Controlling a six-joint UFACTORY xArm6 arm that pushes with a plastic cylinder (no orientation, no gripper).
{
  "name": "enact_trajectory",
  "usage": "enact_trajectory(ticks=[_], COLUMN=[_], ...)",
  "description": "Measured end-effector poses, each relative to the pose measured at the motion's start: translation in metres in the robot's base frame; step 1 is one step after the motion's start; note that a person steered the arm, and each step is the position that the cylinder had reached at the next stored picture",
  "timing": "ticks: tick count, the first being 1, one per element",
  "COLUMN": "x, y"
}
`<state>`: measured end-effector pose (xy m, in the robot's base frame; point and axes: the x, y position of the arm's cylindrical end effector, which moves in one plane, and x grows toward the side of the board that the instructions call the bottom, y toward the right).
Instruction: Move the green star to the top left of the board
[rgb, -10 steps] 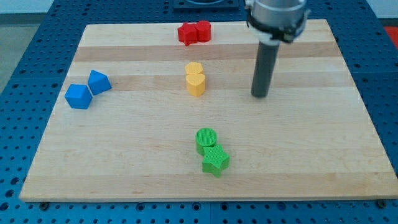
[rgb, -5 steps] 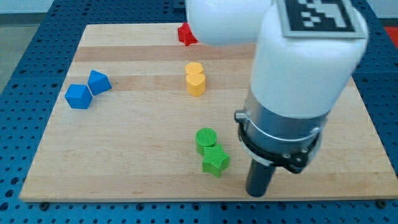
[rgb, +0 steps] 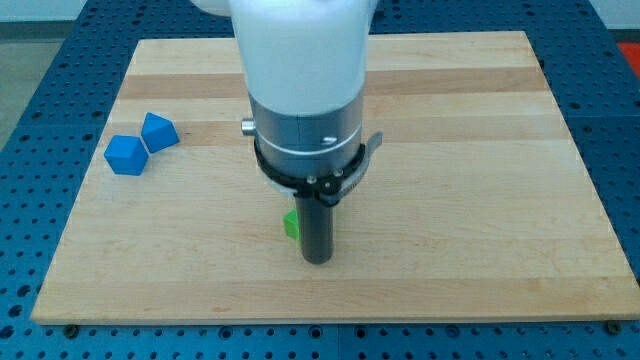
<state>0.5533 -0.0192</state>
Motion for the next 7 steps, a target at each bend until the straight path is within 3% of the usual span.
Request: enact_trajectory(ticks=[4,7], x=[-0.098,-0.112], y=[-0.018,-0.101])
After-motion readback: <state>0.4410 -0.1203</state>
